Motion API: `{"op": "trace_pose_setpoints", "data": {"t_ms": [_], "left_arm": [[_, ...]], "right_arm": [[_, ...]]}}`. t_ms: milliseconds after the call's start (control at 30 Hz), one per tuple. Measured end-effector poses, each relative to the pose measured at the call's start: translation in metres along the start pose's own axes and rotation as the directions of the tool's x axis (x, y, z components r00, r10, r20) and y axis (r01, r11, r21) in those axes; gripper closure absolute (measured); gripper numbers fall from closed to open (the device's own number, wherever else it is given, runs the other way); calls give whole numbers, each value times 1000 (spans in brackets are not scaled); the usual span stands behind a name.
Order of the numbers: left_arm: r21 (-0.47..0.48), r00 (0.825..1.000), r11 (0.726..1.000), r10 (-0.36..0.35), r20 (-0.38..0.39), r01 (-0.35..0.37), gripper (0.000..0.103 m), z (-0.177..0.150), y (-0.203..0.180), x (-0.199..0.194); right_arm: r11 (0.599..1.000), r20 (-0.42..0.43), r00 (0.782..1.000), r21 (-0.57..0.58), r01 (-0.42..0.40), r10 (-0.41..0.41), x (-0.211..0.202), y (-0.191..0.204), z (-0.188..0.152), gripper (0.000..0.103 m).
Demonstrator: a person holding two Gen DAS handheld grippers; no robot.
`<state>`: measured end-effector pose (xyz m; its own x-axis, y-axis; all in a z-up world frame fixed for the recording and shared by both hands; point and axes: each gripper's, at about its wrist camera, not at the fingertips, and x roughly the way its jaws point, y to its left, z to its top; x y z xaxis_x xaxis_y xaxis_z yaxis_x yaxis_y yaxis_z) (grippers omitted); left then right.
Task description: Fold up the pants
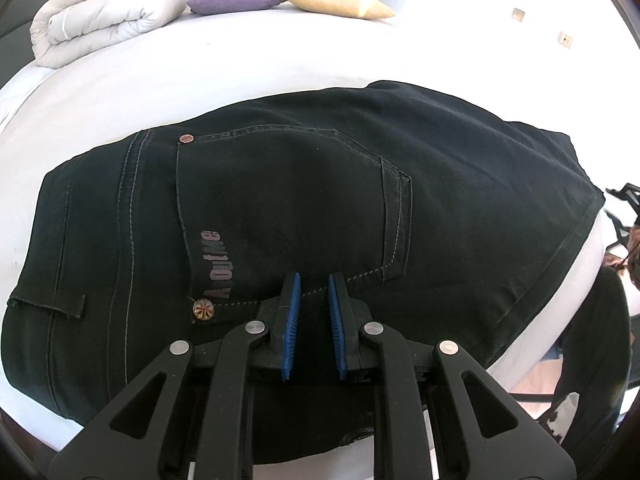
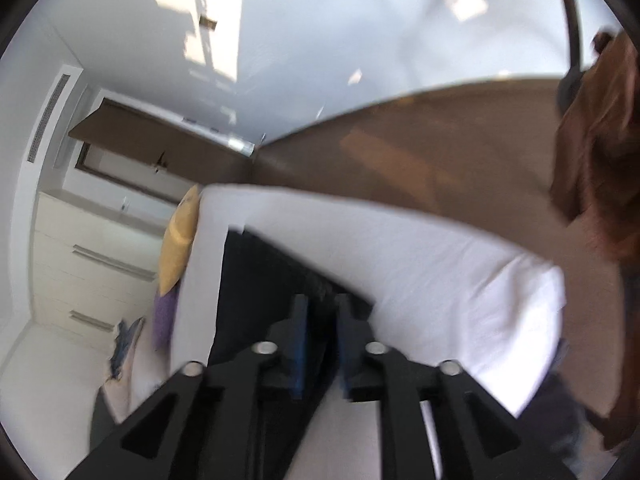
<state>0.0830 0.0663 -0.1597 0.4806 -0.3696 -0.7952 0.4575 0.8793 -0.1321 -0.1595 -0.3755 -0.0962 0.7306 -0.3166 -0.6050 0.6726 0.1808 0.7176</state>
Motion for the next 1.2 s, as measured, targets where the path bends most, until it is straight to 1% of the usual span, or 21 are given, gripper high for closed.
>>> {"op": "trace_pose_setpoints", "data": {"t_ms": [33,67,100,167,200,267,300,333,367,433,467,500,567,600,667,767,967,1033,1100,1133,1200], "left_arm": [[-2,1000,1000,1,4,-1,88,-1,0,0],[-4,1000,1000,0,9,0,88,-2,0,-1],[-8,1000,1000,-1,13,1,88,-3,1,-1],[-22,1000,1000,-6,23,7,88,-6,4,-5],[-30,1000,1000,-9,28,9,88,-7,5,-6],[-35,999,999,-10,33,12,88,-9,6,-7],[-37,999,999,-11,35,12,88,-10,6,-8],[-38,999,999,-11,35,12,88,-10,6,-8],[-37,999,999,-11,34,12,88,-11,7,-9],[-33,999,999,-14,33,15,88,-12,7,-11],[-36,999,999,-17,33,18,88,-10,8,-9],[-39,999,999,-22,34,23,88,-11,9,-10],[-45,999,998,-33,36,35,88,-12,12,-11],[-46,999,998,-36,36,37,88,-13,12,-11],[-46,999,998,-38,37,40,88,-14,14,-13],[-45,998,998,-39,38,41,88,-14,15,-13],[-47,998,998,-38,40,40,88,-11,12,-10],[-46,999,998,-37,40,39,88,-11,12,-10],[-44,999,998,-34,39,36,88,-12,11,-10],[-43,999,998,-34,39,36,88,-12,11,-10],[-38,999,999,-31,36,33,88,-12,10,-10]], "right_arm": [[1000,48,999,0,-17,16,-17,1,2,29],[998,34,997,-26,-62,63,-25,6,3,30],[995,8,996,-52,-84,85,-29,12,1,32],[977,-100,984,-140,-161,148,-37,37,-17,40],[962,-163,970,-173,-210,183,-38,50,-30,42],[928,-306,925,-221,-301,227,-34,76,-63,53],[912,-377,894,-227,-342,242,-29,88,-83,54],[901,-442,861,-219,-376,252,-23,97,-101,59],[891,-523,812,-194,-411,261,-13,107,-124,62],[889,-621,737,-138,-436,265,3,119,-157,64],[893,-669,700,-119,-434,251,12,124,-176,64],[898,-698,676,-111,-427,235,18,126,-188,64],[909,-744,638,-103,-404,199,28,128,-210,64],[913,-756,627,-101,-395,188,31,127,-216,64],[926,-772,614,-97,-365,161,36,123,-223,64],[935,-788,595,-74,-347,159,41,121,-229,64],[942,-789,588,-38,-332,175,53,115,-238,64],[938,-786,589,-35,-345,187,57,114,-236,65],[933,-784,593,-54,-356,181,59,113,-237,80],[932,-786,593,-62,-358,175,61,112,-238,95],[931,-783,601,-82,-355,160,61,108,-240,98]]}}
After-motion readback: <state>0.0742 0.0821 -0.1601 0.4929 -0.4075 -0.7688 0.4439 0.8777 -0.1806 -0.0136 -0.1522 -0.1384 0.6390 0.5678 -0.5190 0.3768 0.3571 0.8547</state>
